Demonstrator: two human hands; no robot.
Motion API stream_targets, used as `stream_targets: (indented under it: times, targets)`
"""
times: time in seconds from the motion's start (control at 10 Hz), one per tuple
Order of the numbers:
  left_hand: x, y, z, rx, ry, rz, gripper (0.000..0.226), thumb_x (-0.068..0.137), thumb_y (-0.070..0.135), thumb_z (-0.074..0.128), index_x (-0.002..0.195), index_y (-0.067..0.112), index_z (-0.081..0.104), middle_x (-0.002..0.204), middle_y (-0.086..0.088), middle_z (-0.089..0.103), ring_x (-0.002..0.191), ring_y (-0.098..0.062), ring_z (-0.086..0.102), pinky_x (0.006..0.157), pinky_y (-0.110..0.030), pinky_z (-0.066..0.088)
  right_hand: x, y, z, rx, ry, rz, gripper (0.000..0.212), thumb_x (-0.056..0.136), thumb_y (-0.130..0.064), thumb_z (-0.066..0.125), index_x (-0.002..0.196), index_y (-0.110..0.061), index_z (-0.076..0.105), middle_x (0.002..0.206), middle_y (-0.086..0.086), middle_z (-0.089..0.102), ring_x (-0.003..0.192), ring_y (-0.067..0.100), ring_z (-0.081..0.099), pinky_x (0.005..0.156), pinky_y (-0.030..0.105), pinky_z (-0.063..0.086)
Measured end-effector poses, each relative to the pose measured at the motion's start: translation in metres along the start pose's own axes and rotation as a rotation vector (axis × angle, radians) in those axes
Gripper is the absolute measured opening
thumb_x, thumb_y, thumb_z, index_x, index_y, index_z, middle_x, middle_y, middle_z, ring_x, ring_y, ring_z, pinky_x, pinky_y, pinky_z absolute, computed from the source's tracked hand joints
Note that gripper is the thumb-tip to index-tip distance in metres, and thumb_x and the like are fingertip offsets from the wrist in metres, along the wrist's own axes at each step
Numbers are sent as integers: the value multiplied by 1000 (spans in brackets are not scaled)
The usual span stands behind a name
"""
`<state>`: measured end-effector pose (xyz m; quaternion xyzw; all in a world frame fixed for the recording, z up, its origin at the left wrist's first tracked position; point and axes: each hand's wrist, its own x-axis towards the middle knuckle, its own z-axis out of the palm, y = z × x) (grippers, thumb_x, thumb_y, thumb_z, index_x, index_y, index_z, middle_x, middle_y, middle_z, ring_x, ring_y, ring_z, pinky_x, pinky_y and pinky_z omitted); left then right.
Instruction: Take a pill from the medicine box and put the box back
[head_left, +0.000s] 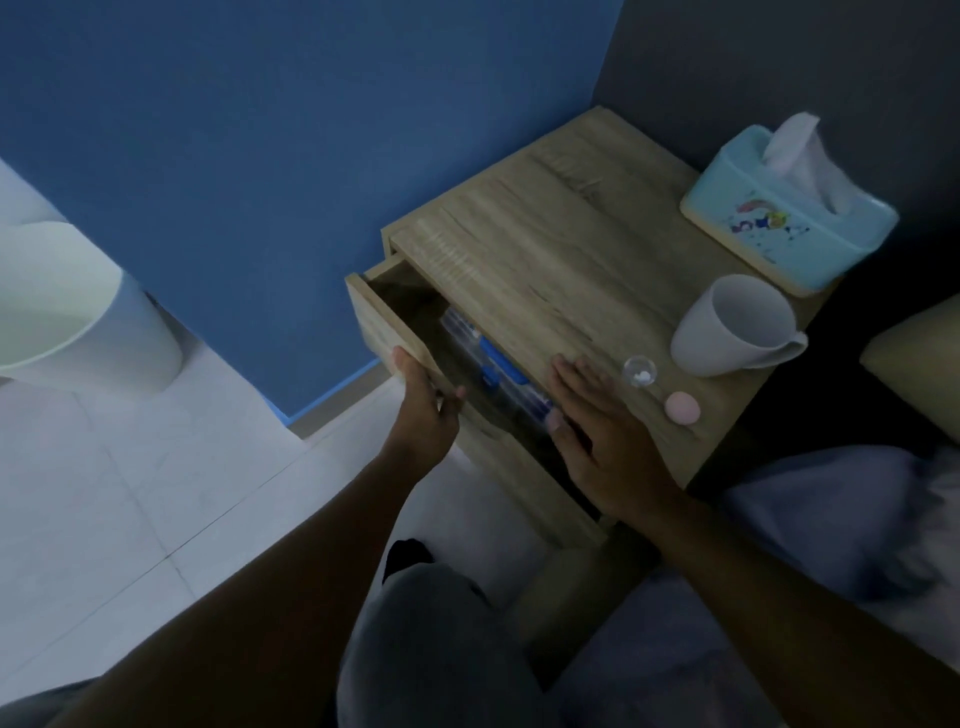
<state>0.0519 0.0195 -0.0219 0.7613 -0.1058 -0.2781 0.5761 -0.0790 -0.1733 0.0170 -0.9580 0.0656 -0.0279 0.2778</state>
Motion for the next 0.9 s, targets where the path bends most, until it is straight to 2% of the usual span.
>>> stream_targets:
  times: [0.1,0.2,0.3,0.4,0.5,0.6,0.7,0.8,0.9]
  targets:
    - [13,2,11,-26,-9,8,96,98,18,52,150,23,-28,164,-3,8,141,-16,27,104,-27,35,1,4,1,-14,-1,-5,54,104,-40,33,155,-22,29,165,-5,21,153,6,6,125,43,13]
    - [25,5,21,-28,-6,30,94,99,17,50,149,23,-30,162,0,11,131,-3,26,105,-28,34,0,6,2,5,6,-8,54,104,-34,40,155,-22,29,165,-6,22,153,7,7,125,44,16]
    - [35,9,32,-11,6,51,91,100,16,46,149,21,-30,165,1,0,131,1,18,108,-23,28,-1,8,2,-1,9,-31,58,100,-21,51,155,-19,30,165,-3,23,154,10,9,124,46,19]
    - [44,12,39,19,0,64,90,101,13,42,147,19,-36,166,-1,-5,135,4,14,106,-11,26,-1,8,2,-3,26,-57,61,97,-12,53,154,-16,32,164,-1,25,154,14,12,122,48,22]
    - [50,14,40,29,-24,90,92,99,12,45,148,18,-33,165,-4,0,149,-13,10,118,-28,25,1,8,3,-29,33,-63,57,99,-11,49,154,-17,32,164,-1,25,154,15,12,124,46,20]
    - [56,18,40,27,-27,51,96,95,13,53,151,16,-25,165,-5,5,151,-21,10,122,-46,21,2,10,4,-28,19,-55,57,99,-6,46,153,-18,32,164,-1,25,154,14,11,125,44,17]
    - [55,24,31,103,-54,9,93,95,15,55,153,17,-18,164,-6,11,151,-22,14,121,-39,18,3,13,4,-36,9,-60,61,97,0,46,154,-19,31,164,-2,24,154,14,11,125,45,16]
    - [45,29,9,287,-137,-65,78,100,15,46,156,19,-8,165,-8,8,151,-27,16,118,-37,20,3,12,2,-1,-33,-29,66,96,3,46,154,-22,26,165,-4,20,154,13,7,125,46,15]
    - [24,51,-8,423,-137,-93,71,102,19,40,156,17,-6,162,-19,19,146,-35,27,119,-47,26,5,4,-2,-16,-60,20,70,94,5,47,155,-19,25,166,-4,17,155,15,4,125,45,16]
